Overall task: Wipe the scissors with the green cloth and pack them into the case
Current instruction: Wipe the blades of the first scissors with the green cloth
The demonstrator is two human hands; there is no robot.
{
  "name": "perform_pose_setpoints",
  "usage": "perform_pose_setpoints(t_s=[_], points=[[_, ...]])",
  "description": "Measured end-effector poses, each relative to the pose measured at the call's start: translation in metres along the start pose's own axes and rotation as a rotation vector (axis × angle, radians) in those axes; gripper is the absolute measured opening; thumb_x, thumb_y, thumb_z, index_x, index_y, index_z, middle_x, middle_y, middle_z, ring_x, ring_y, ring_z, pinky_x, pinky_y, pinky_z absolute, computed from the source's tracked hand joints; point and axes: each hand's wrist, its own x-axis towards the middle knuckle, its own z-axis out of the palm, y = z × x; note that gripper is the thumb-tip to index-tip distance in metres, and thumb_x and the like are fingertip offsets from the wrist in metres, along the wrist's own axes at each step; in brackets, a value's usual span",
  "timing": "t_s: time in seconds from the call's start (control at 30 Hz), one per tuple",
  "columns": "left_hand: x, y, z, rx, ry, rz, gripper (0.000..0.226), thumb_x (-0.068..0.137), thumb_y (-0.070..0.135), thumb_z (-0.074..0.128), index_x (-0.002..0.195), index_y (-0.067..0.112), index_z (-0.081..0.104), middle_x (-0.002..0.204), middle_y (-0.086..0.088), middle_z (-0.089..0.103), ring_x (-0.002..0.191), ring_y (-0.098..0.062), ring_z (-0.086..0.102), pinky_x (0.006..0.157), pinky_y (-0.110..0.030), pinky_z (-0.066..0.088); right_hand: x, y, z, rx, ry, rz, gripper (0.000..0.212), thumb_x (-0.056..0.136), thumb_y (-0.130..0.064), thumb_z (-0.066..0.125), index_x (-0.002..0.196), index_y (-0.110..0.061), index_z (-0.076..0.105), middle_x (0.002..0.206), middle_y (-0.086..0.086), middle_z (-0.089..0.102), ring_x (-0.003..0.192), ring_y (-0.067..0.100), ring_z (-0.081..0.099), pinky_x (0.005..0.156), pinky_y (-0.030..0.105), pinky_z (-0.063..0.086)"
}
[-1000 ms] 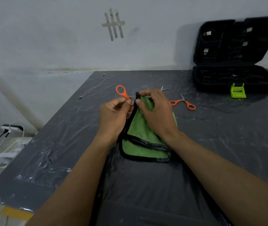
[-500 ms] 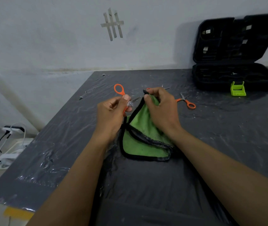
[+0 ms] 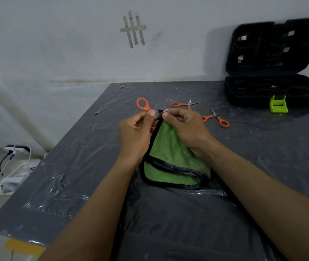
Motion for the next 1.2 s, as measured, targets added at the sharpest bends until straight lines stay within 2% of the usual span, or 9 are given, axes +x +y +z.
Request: perform_pose_setpoints(t_s=[0.13, 0.27, 0.4, 0.5, 0.7, 0.87, 0.97, 1.1, 1.2], points=[[0.000, -0.003, 0.000, 0.020, -0.009, 0.029, 0.016, 0.092, 0.020, 0.060, 0.093, 0.011, 0.073, 0.080, -0.002, 0.073, 0.071, -0.002, 0.064, 0.066, -0.021, 0.052, 0.000, 0.000, 0.000, -0.044, -0.041, -0.023, 0.011, 0.092, -0.012, 0.062, 0.098, -0.004, 0.065, 0.088, 0.004, 0.070, 0.080, 0.004, 0.064, 0.073, 0.015, 0.048], [-0.001, -0.001, -0.001, 0.010, -0.006, 0.017, 0.015, 0.091, 0.019, 0.061, 0.093, 0.010, 0.073, 0.078, 0.000, 0.072, 0.068, 0.003, 0.066, 0.063, -0.015, 0.050, 0.001, -0.001, 0.002, -0.204, -0.081, -0.076, 0.011, 0.095, -0.015, 0.057, 0.086, -0.014, 0.063, 0.080, -0.001, 0.067, 0.073, 0.004, 0.058, 0.067, 0.015, 0.044], [0.001, 0.000, 0.000, -0.030, 0.052, -0.022, 0.012, 0.089, 0.016, 0.063, 0.089, 0.008, 0.071, 0.072, -0.001, 0.070, 0.063, 0.001, 0.066, 0.058, -0.013, 0.047, 0.000, 0.003, 0.000, -0.251, -0.059, -0.066, 0.012, 0.095, -0.018, 0.057, 0.089, -0.011, 0.063, 0.081, 0.000, 0.065, 0.075, 0.007, 0.056, 0.069, 0.020, 0.044], [0.008, 0.000, -0.005, -0.144, 0.161, -0.087, 0.010, 0.088, 0.016, 0.064, 0.081, 0.012, 0.069, 0.065, 0.004, 0.068, 0.061, -0.003, 0.067, 0.056, -0.016, 0.048, 0.000, 0.005, -0.005, -0.218, -0.014, -0.010, 0.012, 0.094, -0.021, 0.059, 0.092, -0.011, 0.065, 0.088, 0.003, 0.066, 0.084, 0.011, 0.059, 0.077, 0.026, 0.049], [0.009, 0.004, -0.008, -0.285, 0.190, -0.213, 0.010, 0.086, 0.016, 0.067, 0.076, 0.016, 0.065, 0.056, 0.010, 0.068, 0.059, -0.002, 0.067, 0.055, -0.018, 0.049, -0.003, 0.004, 0.000, -0.120, -0.053, -0.007, 0.009, 0.092, -0.022, 0.062, 0.097, -0.014, 0.064, 0.094, 0.003, 0.071, 0.087, 0.007, 0.064, 0.074, 0.017, 0.048], [0.008, 0.004, -0.007, -0.318, 0.184, -0.265, 0.008, 0.086, 0.018, 0.067, 0.082, 0.014, 0.062, 0.063, 0.008, 0.069, 0.061, -0.004, 0.068, 0.051, -0.016, 0.049, -0.004, 0.004, 0.002, -0.082, -0.053, -0.014, 0.011, 0.090, -0.018, 0.064, 0.100, -0.012, 0.065, 0.098, 0.006, 0.071, 0.093, 0.014, 0.066, 0.081, 0.022, 0.051], [0.008, 0.005, -0.005, -0.304, 0.205, -0.275, 0.016, 0.086, 0.018, 0.067, 0.096, 0.011, 0.057, 0.076, 0.002, 0.069, 0.059, -0.005, 0.068, 0.050, -0.017, 0.049, -0.006, 0.003, 0.003, -0.043, -0.053, -0.044, 0.010, 0.090, -0.014, 0.064, 0.099, -0.010, 0.063, 0.093, 0.003, 0.071, 0.087, 0.008, 0.066, 0.077, 0.017, 0.051], [0.007, 0.005, -0.006, -0.309, 0.240, -0.255, 0.031, 0.087, 0.014, 0.066, 0.097, 0.025, 0.038, 0.080, 0.000, 0.070, 0.063, -0.009, 0.069, 0.060, -0.025, 0.048, -0.008, 0.002, 0.005, -0.058, -0.060, -0.094, 0.010, 0.088, -0.012, 0.066, 0.097, -0.012, 0.063, 0.091, 0.001, 0.069, 0.087, 0.008, 0.065, 0.078, 0.018, 0.052], [0.005, 0.004, -0.006, -0.273, 0.195, -0.153, 0.032, 0.090, 0.010, 0.060, 0.101, 0.032, 0.039, 0.078, -0.003, 0.066, 0.068, -0.015, 0.068, 0.058, -0.027, 0.050, -0.008, 0.002, 0.007, -0.040, -0.052, -0.106, 0.010, 0.088, -0.010, 0.066, 0.097, -0.011, 0.062, 0.091, 0.001, 0.069, 0.088, 0.007, 0.065, 0.078, 0.018, 0.051]])
